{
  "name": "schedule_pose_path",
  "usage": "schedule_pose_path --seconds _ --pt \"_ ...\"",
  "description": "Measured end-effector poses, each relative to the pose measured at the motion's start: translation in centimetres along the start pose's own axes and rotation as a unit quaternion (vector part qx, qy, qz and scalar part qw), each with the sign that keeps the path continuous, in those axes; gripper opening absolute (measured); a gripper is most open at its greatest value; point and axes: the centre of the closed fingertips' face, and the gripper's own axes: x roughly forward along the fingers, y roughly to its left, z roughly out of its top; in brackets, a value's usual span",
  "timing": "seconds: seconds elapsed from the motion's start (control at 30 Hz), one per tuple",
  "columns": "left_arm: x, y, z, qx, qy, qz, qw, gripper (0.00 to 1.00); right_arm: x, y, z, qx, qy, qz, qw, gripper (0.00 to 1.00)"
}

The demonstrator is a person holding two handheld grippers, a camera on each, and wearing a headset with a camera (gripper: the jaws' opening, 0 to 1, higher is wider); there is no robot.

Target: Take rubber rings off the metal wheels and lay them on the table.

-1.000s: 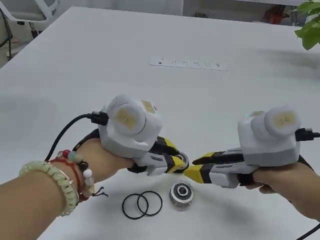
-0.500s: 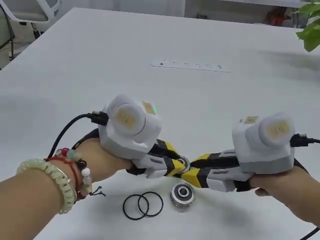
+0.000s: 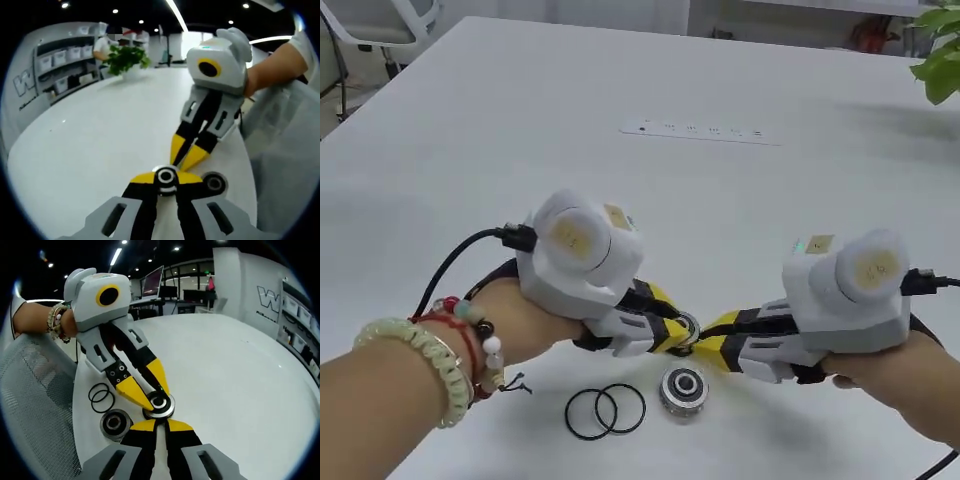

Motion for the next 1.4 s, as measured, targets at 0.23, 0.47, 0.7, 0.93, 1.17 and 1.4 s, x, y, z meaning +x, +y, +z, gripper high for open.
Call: schedule_pose_path --seconds 0.23,0.47,0.7,0.93,1.17,1.4 --pt "0.0 0.1 0.0 0.003 0.001 0.003 1.0000 0.14 0.1 -0.2 0.0 -0.005 0.008 -0.014 0.9999 0.02" --pt "-0.1 0.2 0.0 0.008 0.002 0.008 0.9999 0.13 -0.2 -1.1 0.1 0.010 0.010 -0.040 0.9991 0.00" --pt "-0.1 0.2 0.0 0.015 0.004 0.012 0.9998 0.13 -0.5 -1.7 0.4 0.155 -0.015 -0.032 0.9872 0.00" --pt "0.0 0.1 0.0 0.015 -0.003 0.014 0.9998 0.13 -0.9 -1.6 0.9 0.256 -0.052 -0.009 0.9652 0.00" --pt "0.0 0.1 0.0 0.014 -0.009 0.015 0.9998 0.13 -0.9 -1.3 1.3 0.274 -0.051 -0.010 0.9603 0.00" --pt "0.0 0.1 0.0 0.017 -0.005 0.019 0.9997 0.13 -1.0 -0.8 1.7 0.288 -0.055 -0.008 0.9559 0.00"
